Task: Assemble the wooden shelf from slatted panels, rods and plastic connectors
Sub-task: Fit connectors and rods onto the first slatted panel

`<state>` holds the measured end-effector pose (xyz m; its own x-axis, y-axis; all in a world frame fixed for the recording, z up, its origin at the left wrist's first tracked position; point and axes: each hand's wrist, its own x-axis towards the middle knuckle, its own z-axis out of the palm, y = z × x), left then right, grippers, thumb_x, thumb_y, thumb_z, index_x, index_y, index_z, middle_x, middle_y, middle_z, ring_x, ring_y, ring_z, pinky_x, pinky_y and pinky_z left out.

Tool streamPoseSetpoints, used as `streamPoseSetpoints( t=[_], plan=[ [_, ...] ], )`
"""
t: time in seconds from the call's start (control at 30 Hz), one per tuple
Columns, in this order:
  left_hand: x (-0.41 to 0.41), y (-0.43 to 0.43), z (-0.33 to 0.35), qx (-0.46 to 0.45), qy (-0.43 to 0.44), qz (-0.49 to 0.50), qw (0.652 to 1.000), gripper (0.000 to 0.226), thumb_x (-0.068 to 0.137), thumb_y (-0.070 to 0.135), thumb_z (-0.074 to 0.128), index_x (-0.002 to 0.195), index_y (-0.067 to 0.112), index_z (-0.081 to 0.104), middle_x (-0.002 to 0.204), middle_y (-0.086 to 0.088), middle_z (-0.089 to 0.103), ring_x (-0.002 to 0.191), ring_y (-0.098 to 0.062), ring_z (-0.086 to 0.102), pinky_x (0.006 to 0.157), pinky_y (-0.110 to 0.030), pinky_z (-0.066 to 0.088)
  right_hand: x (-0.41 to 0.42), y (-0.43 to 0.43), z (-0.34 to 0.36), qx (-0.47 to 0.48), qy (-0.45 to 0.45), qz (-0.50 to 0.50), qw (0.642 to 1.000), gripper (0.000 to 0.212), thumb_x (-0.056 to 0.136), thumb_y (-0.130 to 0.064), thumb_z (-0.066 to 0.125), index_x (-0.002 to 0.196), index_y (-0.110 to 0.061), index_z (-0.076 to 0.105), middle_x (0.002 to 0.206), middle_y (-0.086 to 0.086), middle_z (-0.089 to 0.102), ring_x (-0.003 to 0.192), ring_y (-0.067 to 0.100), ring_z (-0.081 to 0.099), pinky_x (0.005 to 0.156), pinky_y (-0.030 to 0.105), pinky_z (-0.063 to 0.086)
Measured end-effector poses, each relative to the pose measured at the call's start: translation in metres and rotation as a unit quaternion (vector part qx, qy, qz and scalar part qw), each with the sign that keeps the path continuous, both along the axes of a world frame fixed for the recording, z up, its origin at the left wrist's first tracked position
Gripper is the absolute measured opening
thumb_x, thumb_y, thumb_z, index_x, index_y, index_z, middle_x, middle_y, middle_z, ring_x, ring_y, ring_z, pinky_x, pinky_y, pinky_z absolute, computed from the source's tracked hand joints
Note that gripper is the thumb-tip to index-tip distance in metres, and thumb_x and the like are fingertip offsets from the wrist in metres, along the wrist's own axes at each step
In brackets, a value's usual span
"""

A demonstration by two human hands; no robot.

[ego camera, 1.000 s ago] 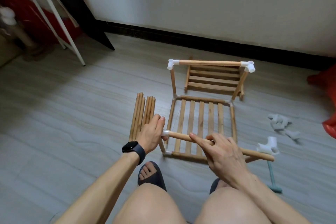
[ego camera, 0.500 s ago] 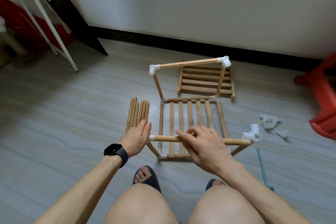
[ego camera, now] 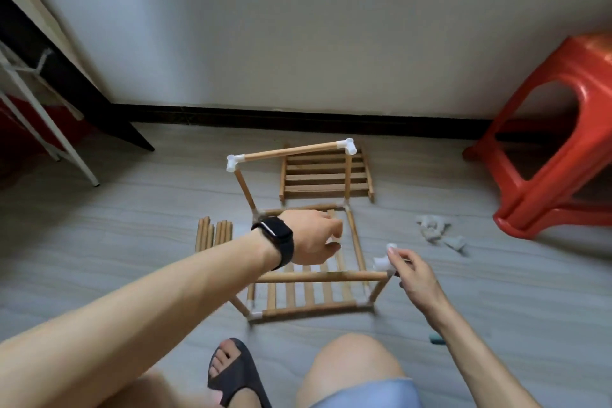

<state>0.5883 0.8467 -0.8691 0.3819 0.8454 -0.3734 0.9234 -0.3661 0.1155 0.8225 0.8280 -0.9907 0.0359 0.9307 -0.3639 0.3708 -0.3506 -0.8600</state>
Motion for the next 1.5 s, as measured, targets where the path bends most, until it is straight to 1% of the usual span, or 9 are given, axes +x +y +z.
streamPoseSetpoints(
  t=[0.07, 0.23, 0.37, 0.57, 0.73, 1.0, 1.2, 1.37, 1.5],
  plan=[
    [0.038, -0.003, -0.016, -0.007, 0.023, -0.024, 0.999, 0.044, 0.099, 0.047, 0.051, 0.136, 0.023, 0.050, 0.121, -0.002, 0.061, 0.103, -0.024, 0.061, 0.082, -0.040, 0.054, -0.007, -0.002, 0.001, 0.011, 0.016, 0.007, 1.000, 0.055, 0.087, -0.066, 0.055, 0.082, -0.011, 0.060, 0.076, -0.004, 0.057, 0.075, 0.016, 0.053, 0.072, 0.036, 0.043],
    [0.081, -0.028, -0.078, -0.007, -0.023, 0.055, 0.998, 0.034, 0.102, 0.042, 0.049, 0.126, 0.018, 0.044, 0.110, -0.004, 0.064, 0.096, -0.029, 0.064, 0.070, -0.036, 0.042, -0.014, -0.004, 0.002, 0.011, 0.036, 0.026, 0.999, 0.027, 0.107, -0.039, 0.038, 0.104, -0.023, 0.059, 0.093, -0.012, 0.060, 0.089, 0.006, 0.056, 0.078, 0.031, 0.040],
    [0.071, -0.041, -0.098, 0.051, -0.108, 0.079, 0.990, 0.046, 0.104, 0.046, 0.044, 0.146, 0.031, 0.033, 0.121, 0.004, 0.066, 0.098, -0.023, 0.066, 0.075, -0.040, 0.055, -0.004, 0.001, -0.001, 0.004, 0.013, 0.035, 0.999, 0.037, 0.107, -0.039, 0.036, 0.113, -0.010, 0.059, 0.098, 0.002, 0.061, 0.094, 0.020, 0.055, 0.080, 0.033, 0.038],
    [0.063, -0.046, -0.100, 0.061, -0.120, 0.064, 0.989, 0.051, 0.104, 0.049, 0.040, 0.151, 0.039, 0.025, 0.121, 0.004, 0.063, 0.097, -0.022, 0.063, 0.076, -0.042, 0.056, 0.006, -0.002, -0.008, -0.013, 0.058, 0.068, 0.996, 0.039, 0.106, -0.048, 0.033, 0.129, -0.028, 0.057, 0.129, -0.005, 0.059, 0.123, 0.016, 0.053, 0.109, 0.045, 0.041],
    [0.059, -0.043, -0.100, 0.062, -0.144, 0.056, 0.986, 0.052, 0.104, 0.046, 0.041, 0.150, 0.049, 0.017, 0.118, 0.006, 0.064, 0.098, -0.019, 0.065, 0.076, -0.039, 0.057, 0.006, -0.006, 0.001, -0.012, 0.065, 0.080, 0.995, 0.032, 0.106, -0.047, 0.034, 0.130, -0.034, 0.051, 0.144, -0.008, 0.051, 0.134, 0.013, 0.046, 0.115, 0.046, 0.037],
    [0.061, -0.044, -0.100, 0.061, -0.113, 0.047, 0.991, 0.033, 0.104, 0.045, 0.043, 0.136, 0.037, 0.042, 0.111, 0.007, 0.065, 0.090, -0.018, 0.062, 0.074, -0.039, 0.055, -0.008, -0.021, 0.011, -0.018, 0.012, 0.121, 0.992, 0.041, 0.107, -0.043, 0.032, 0.133, -0.018, 0.051, 0.123, -0.003, 0.055, 0.115, 0.012, 0.049, 0.097, 0.027, 0.034],
    [0.025, -0.016, -0.056, -0.068, -0.035, 0.061, 0.995, 0.045, 0.097, 0.047, 0.057, 0.138, 0.032, 0.048, 0.123, 0.002, 0.057, 0.105, -0.019, 0.057, 0.087, -0.038, 0.054, -0.013, -0.021, 0.009, -0.018, -0.002, 0.088, 0.996, 0.041, 0.106, -0.046, 0.033, 0.117, -0.020, 0.062, 0.111, -0.001, 0.067, 0.107, 0.017, 0.056, 0.086, 0.030, 0.036],
    [-0.066, 0.001, -0.019, -0.012, 0.081, 0.151, 0.985, 0.037, 0.100, 0.041, 0.054, 0.135, 0.029, 0.053, 0.128, 0.001, 0.059, 0.111, -0.020, 0.059, 0.084, -0.033, 0.052, -0.016, -0.008, 0.014, -0.003, -0.074, 0.091, 0.993, 0.041, 0.105, -0.041, 0.040, 0.100, -0.006, 0.060, 0.088, 0.001, 0.063, 0.077, 0.013, 0.051, 0.062, 0.020, 0.038],
    [-0.126, -0.018, -0.023, -0.054, 0.102, 0.246, 0.962, 0.041, 0.101, 0.044, 0.050, 0.137, 0.026, 0.051, 0.127, -0.001, 0.058, 0.109, -0.020, 0.059, 0.084, -0.032, 0.051, -0.027, -0.005, 0.019, 0.027, -0.054, 0.058, 0.996, 0.028, 0.104, -0.030, 0.044, 0.088, -0.010, 0.054, 0.079, 0.001, 0.062, 0.072, 0.010, 0.054, 0.061, 0.023, 0.040]
  ],
)
